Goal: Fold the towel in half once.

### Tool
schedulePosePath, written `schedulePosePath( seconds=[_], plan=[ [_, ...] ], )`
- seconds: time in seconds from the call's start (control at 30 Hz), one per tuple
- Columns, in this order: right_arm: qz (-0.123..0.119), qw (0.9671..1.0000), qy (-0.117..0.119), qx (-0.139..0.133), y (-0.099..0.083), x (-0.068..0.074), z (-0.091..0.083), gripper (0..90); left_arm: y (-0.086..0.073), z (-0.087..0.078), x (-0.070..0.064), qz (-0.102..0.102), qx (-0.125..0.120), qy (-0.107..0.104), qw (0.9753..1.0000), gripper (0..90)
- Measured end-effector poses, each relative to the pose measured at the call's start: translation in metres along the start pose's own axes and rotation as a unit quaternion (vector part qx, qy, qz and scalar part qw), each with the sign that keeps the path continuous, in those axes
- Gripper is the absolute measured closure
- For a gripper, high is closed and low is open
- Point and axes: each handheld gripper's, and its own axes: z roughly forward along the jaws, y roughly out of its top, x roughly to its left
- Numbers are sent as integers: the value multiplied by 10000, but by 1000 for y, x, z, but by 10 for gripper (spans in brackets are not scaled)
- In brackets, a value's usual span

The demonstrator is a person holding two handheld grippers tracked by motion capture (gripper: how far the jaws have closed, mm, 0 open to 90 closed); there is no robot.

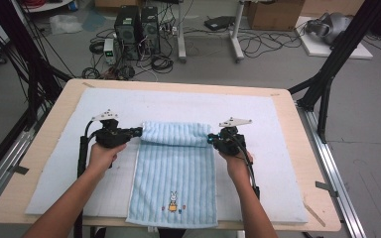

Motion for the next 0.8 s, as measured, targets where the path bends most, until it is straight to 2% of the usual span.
schedulePosePath(
  seconds=[0.1,0.23,0.3,0.4,0.43,0.47,0.53,0.6,0.63,0.7,0.77,0.8],
  plan=[
    [9,10000,35,32,-7,3,-2,862,-9,0,-2,-14,143,-21,9999,882],
    [64,9999,85,76,-18,5,-6,862,-21,-3,-4,-38,193,-94,9998,882],
    [37,9999,104,123,-23,6,-8,862,-27,-3,-5,46,290,-68,9995,881],
    [65,9997,126,198,-31,7,-9,855,-34,-1,-3,9,378,-45,9993,878],
    [72,9997,137,206,-32,7,-9,829,-35,-1,-3,28,382,-32,9993,872],
    [105,9997,122,200,-34,7,-9,773,-34,-1,-2,38,346,-5,9994,843],
    [196,9996,136,142,-35,6,-10,680,-34,-1,-1,15,237,51,9997,710],
    [215,9997,92,104,-36,6,-13,624,-32,-2,0,-75,116,192,9997,561],
    [195,9998,42,57,-36,6,-15,596,-31,-2,2,-130,48,229,9996,526],
    [236,9997,-40,-37,-36,4,-19,551,-29,-2,7,-168,28,332,9993,520],
    [287,9995,-115,-95,-37,3,-22,513,-27,-1,10,-296,-153,446,9984,481],
    [304,9994,-131,-124,-37,1,-23,496,-26,0,11,-335,-149,537,9979,451]
  ],
)
